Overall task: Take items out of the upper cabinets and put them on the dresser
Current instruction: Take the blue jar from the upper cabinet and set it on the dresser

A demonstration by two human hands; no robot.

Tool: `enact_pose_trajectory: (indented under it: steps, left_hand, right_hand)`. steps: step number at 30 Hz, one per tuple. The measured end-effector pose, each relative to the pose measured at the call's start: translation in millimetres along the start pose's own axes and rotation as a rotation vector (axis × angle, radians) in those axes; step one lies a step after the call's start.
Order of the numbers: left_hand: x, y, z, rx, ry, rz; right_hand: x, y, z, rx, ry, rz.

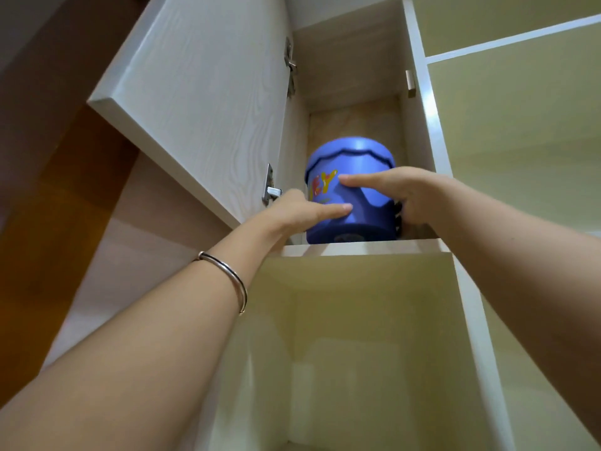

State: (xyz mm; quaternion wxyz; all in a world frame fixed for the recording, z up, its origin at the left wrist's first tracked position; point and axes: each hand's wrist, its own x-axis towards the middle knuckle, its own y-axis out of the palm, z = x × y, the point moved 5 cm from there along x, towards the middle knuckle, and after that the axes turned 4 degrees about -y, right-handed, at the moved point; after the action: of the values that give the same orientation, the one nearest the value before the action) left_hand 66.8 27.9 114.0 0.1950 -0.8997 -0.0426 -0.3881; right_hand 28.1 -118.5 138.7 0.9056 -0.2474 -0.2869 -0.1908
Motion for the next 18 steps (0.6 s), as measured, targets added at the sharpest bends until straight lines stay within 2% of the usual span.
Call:
enact_pose_trajectory:
  steps: [5, 8, 11, 18]
  left_hand:
    - [-32, -15, -27, -0.264, 0.203, -0.099]
    - [-56, -18, -35, -0.384, 0.307, -0.092]
    - [-90, -17, -41, -0.478, 0.341, -0.056]
    - [-171, 12, -37, -0.663, 0.41, 0.15]
  right_hand:
    - [-34, -14, 27, 0.097, -0.143, -0.039]
    - [-60, -25, 33, 0.174, -0.207, -0.067]
    - [-101, -36, 36, 0.147, -0.269, -0.128]
    - [-207, -58, 17, -0.04, -0.113, -0.319]
